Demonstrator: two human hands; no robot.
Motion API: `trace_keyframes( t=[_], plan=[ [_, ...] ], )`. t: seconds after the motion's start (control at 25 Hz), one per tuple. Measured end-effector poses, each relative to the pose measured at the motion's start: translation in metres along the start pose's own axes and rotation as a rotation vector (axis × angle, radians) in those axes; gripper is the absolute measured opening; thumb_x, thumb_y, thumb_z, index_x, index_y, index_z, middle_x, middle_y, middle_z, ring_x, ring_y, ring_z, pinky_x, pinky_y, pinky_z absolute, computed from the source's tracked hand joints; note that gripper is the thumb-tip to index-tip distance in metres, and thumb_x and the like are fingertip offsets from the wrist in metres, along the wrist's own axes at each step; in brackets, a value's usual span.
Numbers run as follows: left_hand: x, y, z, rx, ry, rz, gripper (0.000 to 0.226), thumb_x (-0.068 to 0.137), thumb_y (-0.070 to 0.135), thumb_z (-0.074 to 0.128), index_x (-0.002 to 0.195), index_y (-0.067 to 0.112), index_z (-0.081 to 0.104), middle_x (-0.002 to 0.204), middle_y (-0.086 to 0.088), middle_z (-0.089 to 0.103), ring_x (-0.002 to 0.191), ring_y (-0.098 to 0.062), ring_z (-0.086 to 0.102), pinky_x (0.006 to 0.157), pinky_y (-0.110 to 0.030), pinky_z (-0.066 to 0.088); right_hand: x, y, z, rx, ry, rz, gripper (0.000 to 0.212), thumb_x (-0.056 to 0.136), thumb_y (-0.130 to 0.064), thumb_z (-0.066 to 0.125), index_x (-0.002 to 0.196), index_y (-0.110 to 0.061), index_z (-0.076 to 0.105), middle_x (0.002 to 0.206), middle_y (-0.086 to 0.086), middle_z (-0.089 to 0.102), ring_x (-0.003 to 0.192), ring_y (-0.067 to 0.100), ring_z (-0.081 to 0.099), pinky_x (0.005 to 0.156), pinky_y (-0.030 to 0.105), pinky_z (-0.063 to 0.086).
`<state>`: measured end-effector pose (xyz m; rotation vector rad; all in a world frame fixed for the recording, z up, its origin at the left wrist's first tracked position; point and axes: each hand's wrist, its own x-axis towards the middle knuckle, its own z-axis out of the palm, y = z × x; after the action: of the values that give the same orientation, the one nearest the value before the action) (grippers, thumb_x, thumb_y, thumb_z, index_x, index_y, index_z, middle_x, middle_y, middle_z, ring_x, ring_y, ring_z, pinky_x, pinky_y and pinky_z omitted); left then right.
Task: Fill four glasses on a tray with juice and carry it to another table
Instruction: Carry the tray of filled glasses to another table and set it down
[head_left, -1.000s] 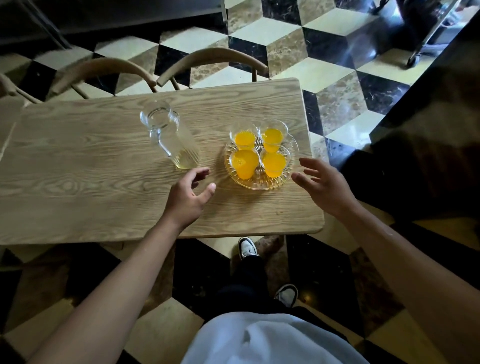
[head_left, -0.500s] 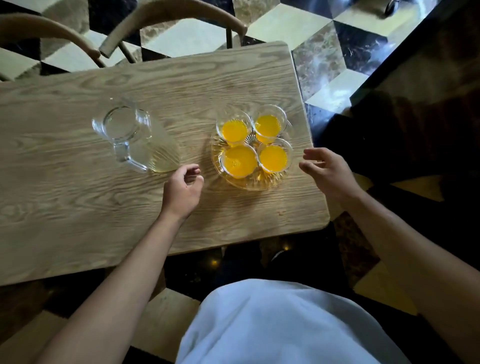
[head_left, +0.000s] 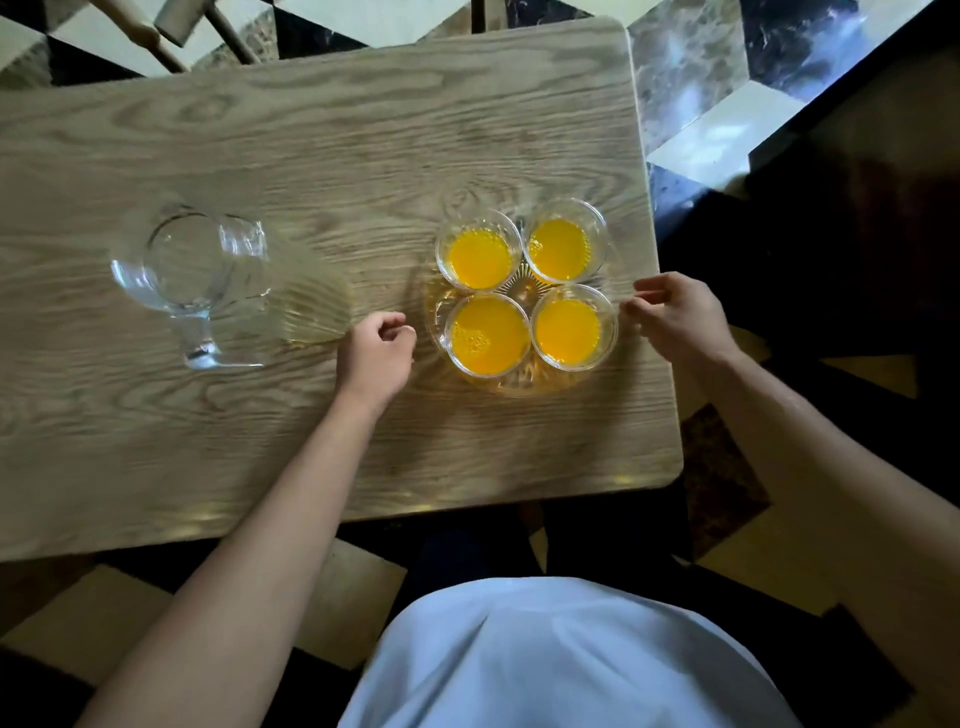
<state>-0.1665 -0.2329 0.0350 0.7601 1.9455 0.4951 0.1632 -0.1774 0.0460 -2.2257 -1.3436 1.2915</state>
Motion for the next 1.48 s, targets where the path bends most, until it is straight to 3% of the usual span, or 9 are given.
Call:
trace_keyframes(
  t=[0.12,0.32,0.52,0.68,0.84,0.96,1.04,1.32,1.48],
  plan=[
    [0.008,0.009,0.007,-0.018,0.047,-0.026,0.053,0.079,0.030,0.058,0.125,0.008,0.071,0.088,0.004,0.071,0.094,-0.033,0.077,0.093,-0.050,0.062,0.012,-0.001,0.003,-0.048,0.001,0.001,0.040,0.092,-0.030,0.073,0.127,-0.013,0.066,0.109,0.001,0.073,0.095,0.014,0.072,0.082,0.032,0.061],
    [0.022,0.017,0.018,-0.089,0.103,-0.061,0.026,0.099,0.007,0.054,0.116,0.007,0.074,0.091,-0.008,0.075,0.088,-0.034,0.078,0.089,-0.054,0.064,0.022,-0.003,0.007,-0.065,0.016,0.002,0.028,0.091,-0.035,0.073,0.110,-0.015,0.073,0.095,-0.001,0.077,0.079,0.010,0.074,0.070,0.026,0.061],
    [0.035,0.024,0.023,-0.090,0.070,-0.061,0.007,0.079,0.027,0.066,0.081,0.026,0.073,0.088,-0.008,0.078,0.090,-0.040,0.079,0.085,-0.058,0.065,0.030,-0.011,0.007,-0.088,-0.004,0.011,0.021,0.092,-0.033,0.073,0.087,-0.013,0.077,0.077,0.004,0.077,0.070,0.016,0.076,0.069,0.033,0.064],
    [0.045,0.027,0.029,-0.030,0.053,-0.053,0.010,0.076,0.034,0.069,0.078,0.026,0.074,0.079,-0.002,0.077,0.076,-0.029,0.077,0.086,-0.055,0.065,0.032,-0.014,0.011,-0.075,-0.009,0.023,0.018,0.090,-0.029,0.076,0.088,-0.012,0.078,0.073,0.003,0.077,0.065,0.016,0.076,0.064,0.031,0.064],
    [0.044,0.037,0.031,0.124,0.083,-0.027,0.013,0.089,0.027,0.077,0.093,0.016,0.082,0.080,-0.003,0.078,0.061,-0.016,0.070,0.071,-0.033,0.063,0.033,-0.014,0.011,-0.018,-0.017,0.049,0.012,0.087,-0.024,0.079,0.080,-0.014,0.078,0.071,0.006,0.077,0.064,0.020,0.077,0.067,0.041,0.066],
    [0.049,0.034,0.031,0.193,0.077,-0.028,0.008,0.093,0.021,0.079,0.097,0.014,0.079,0.075,0.003,0.074,0.043,0.001,0.063,0.046,-0.013,0.047,0.034,-0.016,0.011,0.024,-0.029,0.073,0.012,0.087,-0.020,0.080,0.082,-0.009,0.078,0.072,0.010,0.077,0.065,0.026,0.078,0.064,0.044,0.066],
    [0.051,0.035,0.031,0.208,0.064,-0.027,0.003,0.093,0.017,0.080,0.093,0.014,0.077,0.073,0.003,0.072,0.037,0.007,0.059,0.039,-0.007,0.040,0.034,-0.016,0.011,0.028,-0.031,0.081,0.014,0.087,-0.020,0.080,0.082,-0.008,0.078,0.072,0.011,0.077,0.065,0.027,0.078,0.063,0.044,0.066],
    [0.055,0.037,0.032,0.207,0.048,-0.056,0.022,0.094,0.008,0.078,0.074,0.017,0.072,0.067,0.003,0.071,0.036,0.000,0.063,0.036,-0.014,0.045,0.037,-0.016,0.011,-0.031,-0.031,0.091,0.017,0.088,-0.025,0.079,0.081,-0.010,0.078,0.070,0.009,0.077,0.063,0.023,0.077,0.064,0.043,0.066],
    [0.056,0.037,0.032,0.170,0.038,-0.087,0.022,0.094,0.004,0.077,0.075,0.014,0.073,0.067,0.002,0.071,0.038,-0.002,0.064,0.038,-0.017,0.050,0.037,-0.017,0.010,-0.029,-0.019,0.091,0.017,0.088,-0.025,0.080,0.082,-0.009,0.079,0.071,0.009,0.077,0.063,0.023,0.077,0.064,0.042,0.066]
  ],
)
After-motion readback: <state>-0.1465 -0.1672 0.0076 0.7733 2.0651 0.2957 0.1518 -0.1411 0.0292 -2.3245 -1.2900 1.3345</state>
